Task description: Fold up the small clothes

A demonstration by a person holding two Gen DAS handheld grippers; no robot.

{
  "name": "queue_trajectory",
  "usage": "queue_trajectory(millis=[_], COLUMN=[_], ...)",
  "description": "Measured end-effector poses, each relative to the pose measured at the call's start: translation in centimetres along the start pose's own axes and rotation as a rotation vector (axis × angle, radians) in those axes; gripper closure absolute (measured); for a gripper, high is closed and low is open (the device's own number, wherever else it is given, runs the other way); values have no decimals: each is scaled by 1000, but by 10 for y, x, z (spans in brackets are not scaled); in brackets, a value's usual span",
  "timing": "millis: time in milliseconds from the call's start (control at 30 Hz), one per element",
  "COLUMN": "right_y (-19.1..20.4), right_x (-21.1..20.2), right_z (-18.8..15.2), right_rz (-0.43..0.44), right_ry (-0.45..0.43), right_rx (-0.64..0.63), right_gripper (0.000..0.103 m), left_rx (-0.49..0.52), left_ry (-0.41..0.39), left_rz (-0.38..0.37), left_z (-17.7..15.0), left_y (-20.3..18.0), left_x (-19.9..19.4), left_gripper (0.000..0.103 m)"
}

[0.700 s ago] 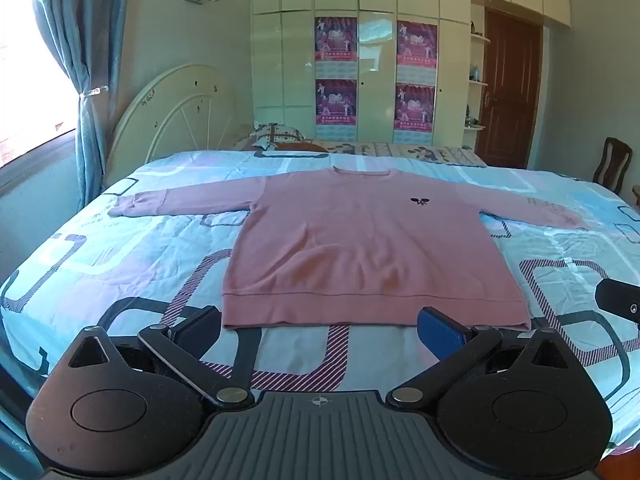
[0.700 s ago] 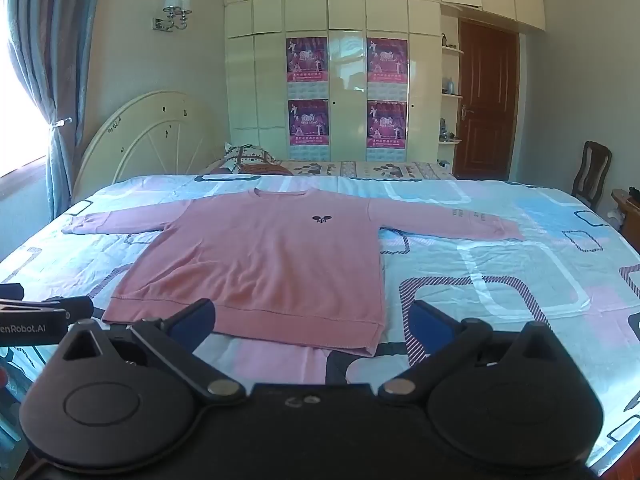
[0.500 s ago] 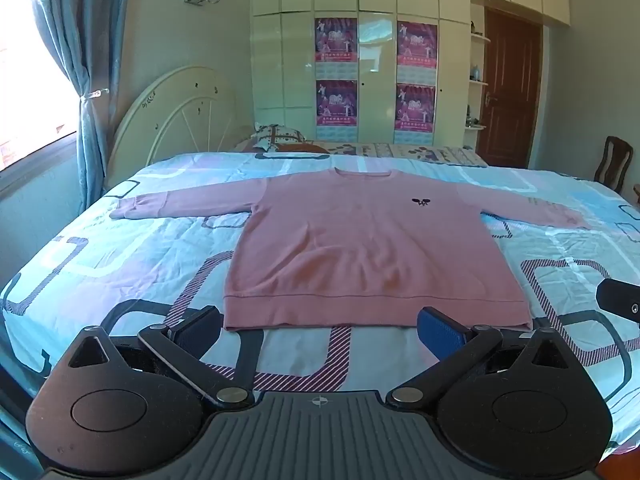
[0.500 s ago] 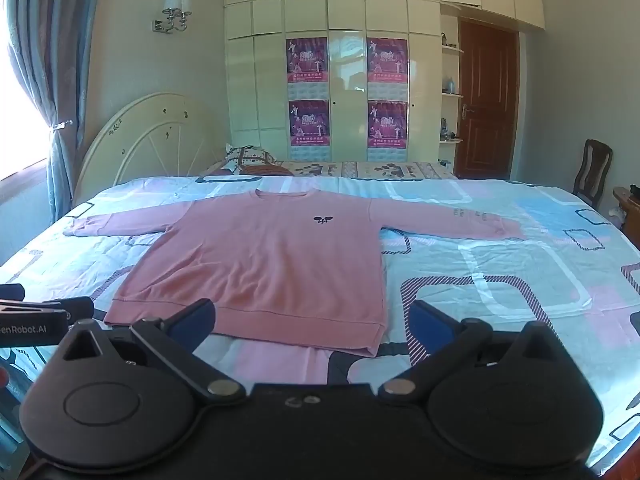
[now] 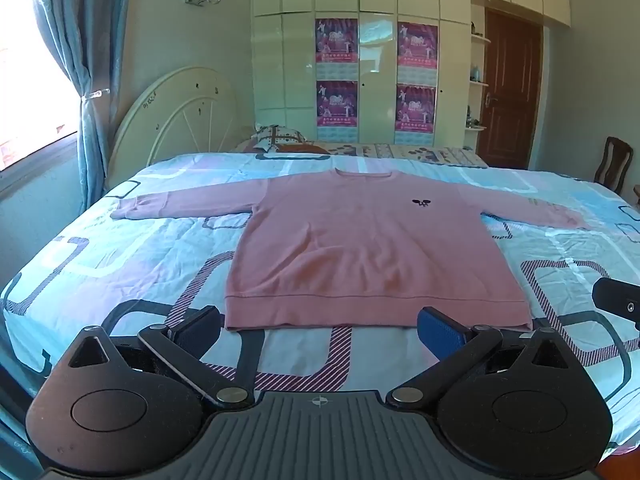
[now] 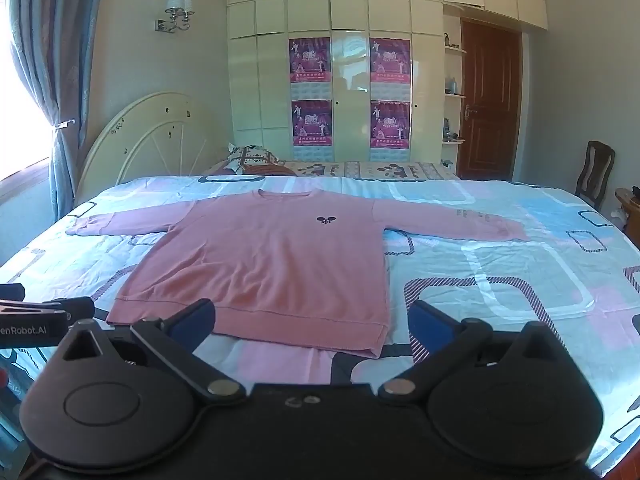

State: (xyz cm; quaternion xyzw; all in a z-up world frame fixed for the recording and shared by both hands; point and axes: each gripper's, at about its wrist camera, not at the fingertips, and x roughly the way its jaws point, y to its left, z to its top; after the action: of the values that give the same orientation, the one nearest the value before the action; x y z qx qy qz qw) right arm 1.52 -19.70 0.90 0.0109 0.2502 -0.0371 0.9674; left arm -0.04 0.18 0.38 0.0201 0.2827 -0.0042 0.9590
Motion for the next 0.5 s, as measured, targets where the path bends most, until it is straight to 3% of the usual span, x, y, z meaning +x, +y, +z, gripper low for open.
queue_trajectory(millis=[500], right_y=[0], right_x=[-1], right_z=[3], right_rz=[5], right_ry=[2], right_rx=[-3], right_gripper=[0], left_rx=[-1], left_ry=[-7], left_rz=[1], left_z=[0], left_y=[0], left_x=[-3], left_gripper=[0])
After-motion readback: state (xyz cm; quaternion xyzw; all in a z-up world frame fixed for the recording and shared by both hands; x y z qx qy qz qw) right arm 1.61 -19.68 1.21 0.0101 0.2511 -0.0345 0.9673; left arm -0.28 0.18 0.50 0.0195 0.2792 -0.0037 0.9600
